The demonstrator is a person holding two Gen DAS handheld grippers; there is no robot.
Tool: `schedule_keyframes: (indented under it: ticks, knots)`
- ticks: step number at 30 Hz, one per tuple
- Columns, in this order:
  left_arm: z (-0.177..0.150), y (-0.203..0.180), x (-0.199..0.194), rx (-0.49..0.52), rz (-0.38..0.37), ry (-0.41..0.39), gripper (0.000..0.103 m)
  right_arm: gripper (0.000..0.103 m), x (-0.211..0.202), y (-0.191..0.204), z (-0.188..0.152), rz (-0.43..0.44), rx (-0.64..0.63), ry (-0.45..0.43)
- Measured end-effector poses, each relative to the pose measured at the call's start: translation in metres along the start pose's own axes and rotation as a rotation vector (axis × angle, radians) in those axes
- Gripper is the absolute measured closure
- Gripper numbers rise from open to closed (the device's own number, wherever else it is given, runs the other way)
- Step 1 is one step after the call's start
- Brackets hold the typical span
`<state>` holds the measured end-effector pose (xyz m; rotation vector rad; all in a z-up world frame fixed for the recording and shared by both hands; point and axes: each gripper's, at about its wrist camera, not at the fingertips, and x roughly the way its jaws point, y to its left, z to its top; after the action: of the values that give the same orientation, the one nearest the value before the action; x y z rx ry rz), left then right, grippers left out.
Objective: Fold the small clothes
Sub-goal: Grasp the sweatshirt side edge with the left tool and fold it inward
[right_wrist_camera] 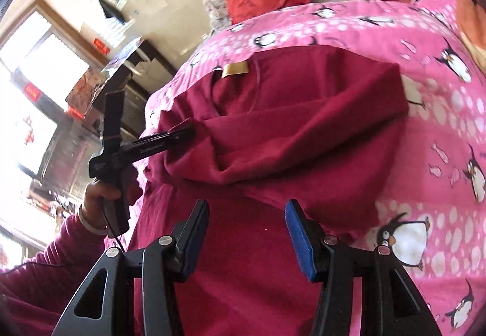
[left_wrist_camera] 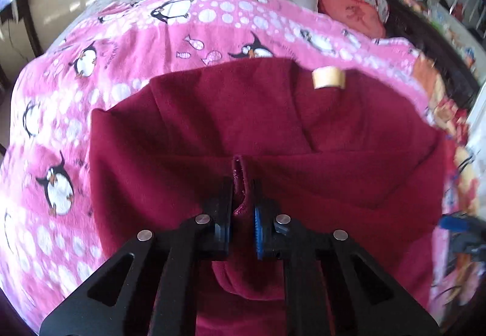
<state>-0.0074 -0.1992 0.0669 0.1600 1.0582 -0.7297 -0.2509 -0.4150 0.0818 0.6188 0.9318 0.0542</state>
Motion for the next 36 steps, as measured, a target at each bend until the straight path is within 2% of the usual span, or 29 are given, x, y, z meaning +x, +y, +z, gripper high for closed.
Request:
schedule_keyframes:
  ticks: [3, 5, 9, 11, 13, 15, 16, 17, 19, 21, 24, 27, 30, 31, 32, 33, 34, 35, 36]
  knots:
    - [-0.002, 0.003, -0.036, -0.030, -0.020, -0.087, 0.093, 0.053, 0.003, 0.000, 0.007, 0.006, -0.012, -0.010]
    - [-0.005, 0.015, -0.059, -0.102, -0.047, -0.136, 0.093, 0.053, 0.008, 0.004, 0.015, 0.017, -0.033, -0.012]
    - [-0.017, 0.042, -0.075, -0.244, 0.007, -0.182, 0.093, 0.053, 0.033, 0.012, 0.045, 0.005, -0.055, -0.016]
    - [-0.025, 0.052, -0.065, -0.290, 0.042, -0.153, 0.093, 0.053, 0.046, 0.012, 0.067, -0.009, -0.055, -0.055]
    - [-0.029, 0.058, -0.052, -0.327, 0.026, -0.104, 0.093, 0.053, 0.060, 0.006, 0.087, -0.062, -0.015, -0.081]
    - [-0.031, 0.058, -0.043, -0.323, 0.044, -0.083, 0.093, 0.053, 0.074, -0.011, 0.102, -0.105, 0.077, -0.044]
    - [-0.032, 0.056, -0.042, -0.310, 0.052, -0.083, 0.093, 0.053, 0.072, -0.014, 0.104, -0.089, 0.103, -0.040]
    - [-0.033, 0.055, -0.044, -0.299, 0.051, -0.088, 0.093, 0.053, 0.060, -0.017, 0.102, -0.058, 0.127, -0.062]
    - [-0.035, 0.054, -0.046, -0.277, 0.049, -0.097, 0.093, 0.053, 0.031, -0.016, 0.090, -0.074, 0.103, -0.115]
    - [-0.036, 0.057, -0.044, -0.274, 0.049, -0.090, 0.093, 0.048, 0.006, -0.013, 0.072, -0.142, 0.050, -0.133]
    - [-0.039, 0.060, -0.038, -0.286, 0.049, -0.082, 0.093, 0.042, -0.021, -0.015, 0.038, -0.252, -0.006, -0.114]
    - [-0.039, 0.058, -0.033, -0.299, 0.060, -0.078, 0.093, 0.042, -0.021, -0.032, 0.014, -0.248, 0.043, -0.057]
    - [-0.040, 0.052, -0.031, -0.302, 0.067, -0.073, 0.093, 0.043, 0.000, -0.044, 0.003, -0.222, 0.096, -0.025]
    - [-0.039, 0.049, -0.031, -0.301, 0.069, -0.073, 0.093, 0.046, 0.008, -0.045, -0.001, -0.224, 0.091, -0.008]
    - [-0.038, 0.047, -0.033, -0.299, 0.063, -0.073, 0.093, 0.063, 0.013, -0.041, -0.002, -0.248, 0.067, 0.011]
    - [-0.037, 0.044, -0.035, -0.295, 0.055, -0.078, 0.093, 0.074, 0.013, -0.039, -0.003, -0.280, 0.038, 0.007]
    - [-0.035, 0.040, -0.037, -0.285, 0.045, -0.089, 0.093, 0.076, 0.006, -0.037, -0.004, -0.288, 0.016, -0.014]
    - [-0.034, 0.036, -0.039, -0.271, 0.034, -0.098, 0.092, 0.083, -0.002, -0.037, -0.004, -0.279, 0.010, -0.037]
    - [-0.032, 0.032, -0.038, -0.261, 0.030, -0.099, 0.092, 0.084, -0.010, -0.039, -0.005, -0.286, 0.019, -0.053]
